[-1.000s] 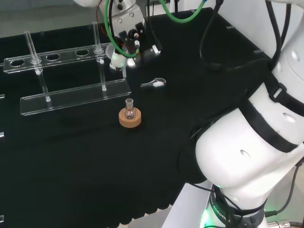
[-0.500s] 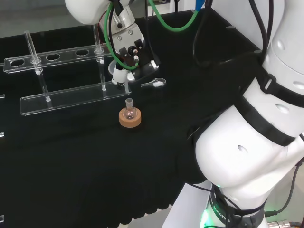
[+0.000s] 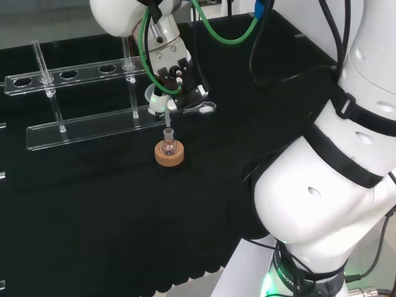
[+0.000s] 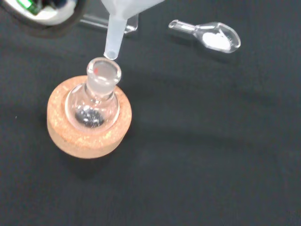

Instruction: Place the funnel on the round-bottom flask.

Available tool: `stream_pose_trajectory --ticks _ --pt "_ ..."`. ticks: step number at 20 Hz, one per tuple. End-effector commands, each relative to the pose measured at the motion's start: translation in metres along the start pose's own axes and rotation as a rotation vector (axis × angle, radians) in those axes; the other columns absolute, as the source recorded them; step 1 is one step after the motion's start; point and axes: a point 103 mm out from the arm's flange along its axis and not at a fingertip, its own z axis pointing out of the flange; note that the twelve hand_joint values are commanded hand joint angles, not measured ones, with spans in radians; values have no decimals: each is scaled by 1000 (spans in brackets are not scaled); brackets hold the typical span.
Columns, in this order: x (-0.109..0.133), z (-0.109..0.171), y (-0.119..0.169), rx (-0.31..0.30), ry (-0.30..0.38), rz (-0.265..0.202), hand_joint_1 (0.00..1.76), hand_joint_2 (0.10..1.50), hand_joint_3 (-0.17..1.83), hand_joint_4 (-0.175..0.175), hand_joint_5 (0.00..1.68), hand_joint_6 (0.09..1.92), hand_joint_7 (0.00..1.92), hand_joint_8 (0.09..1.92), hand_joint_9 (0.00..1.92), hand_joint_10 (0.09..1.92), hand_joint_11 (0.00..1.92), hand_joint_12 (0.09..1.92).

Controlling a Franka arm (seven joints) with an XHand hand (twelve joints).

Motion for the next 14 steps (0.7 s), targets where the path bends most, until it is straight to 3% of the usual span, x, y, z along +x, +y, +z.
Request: stream_pose_trajectory --ticks 1,11,12,14 --pt "0 9 3 14 11 -18 880 729 580 -4 605 515 696 692 977 468 542 1339" --pt "5 15 7 26 1 -32 879 730 582 -4 603 526 695 696 975 473 541 1341" --pt "7 16 8 34 -14 7 879 730 582 -4 603 527 695 696 975 473 541 1341" --pt "5 16 8 39 -5 6 879 730 583 -4 602 529 694 697 974 474 541 1341"
